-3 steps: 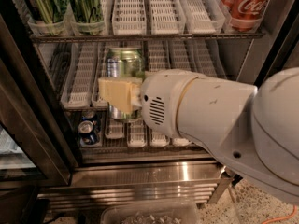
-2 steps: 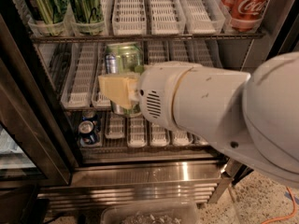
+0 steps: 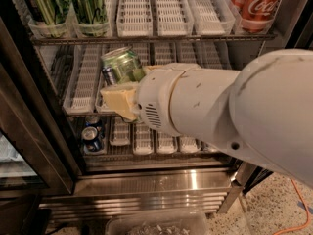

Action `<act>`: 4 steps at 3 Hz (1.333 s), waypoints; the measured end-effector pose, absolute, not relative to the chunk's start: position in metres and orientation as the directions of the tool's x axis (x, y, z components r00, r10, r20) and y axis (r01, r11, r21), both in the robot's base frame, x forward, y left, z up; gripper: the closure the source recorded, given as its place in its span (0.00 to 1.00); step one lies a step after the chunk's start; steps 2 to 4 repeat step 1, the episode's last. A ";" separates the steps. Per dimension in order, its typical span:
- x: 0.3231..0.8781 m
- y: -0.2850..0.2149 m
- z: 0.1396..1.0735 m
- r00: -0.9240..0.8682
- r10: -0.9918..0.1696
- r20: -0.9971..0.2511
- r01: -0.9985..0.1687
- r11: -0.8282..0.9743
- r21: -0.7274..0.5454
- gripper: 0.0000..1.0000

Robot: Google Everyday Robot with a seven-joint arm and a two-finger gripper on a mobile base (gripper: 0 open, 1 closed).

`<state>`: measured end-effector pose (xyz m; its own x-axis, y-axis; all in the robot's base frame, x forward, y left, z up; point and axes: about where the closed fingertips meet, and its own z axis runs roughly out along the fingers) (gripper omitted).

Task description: Pick green can from top shelf of fridge

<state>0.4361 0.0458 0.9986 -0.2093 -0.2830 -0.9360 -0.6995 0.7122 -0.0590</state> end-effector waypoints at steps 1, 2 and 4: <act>0.436 0.046 0.999 -0.209 -0.283 -0.936 -0.699 0.712 -0.059 1.00; 0.436 0.046 0.999 -0.209 -0.283 -0.936 -0.699 0.712 -0.059 1.00; 0.436 0.046 0.999 -0.209 -0.283 -0.936 -0.699 0.712 -0.059 1.00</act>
Offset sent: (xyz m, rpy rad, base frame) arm 0.0000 0.0000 0.0000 0.0000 0.0000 0.0000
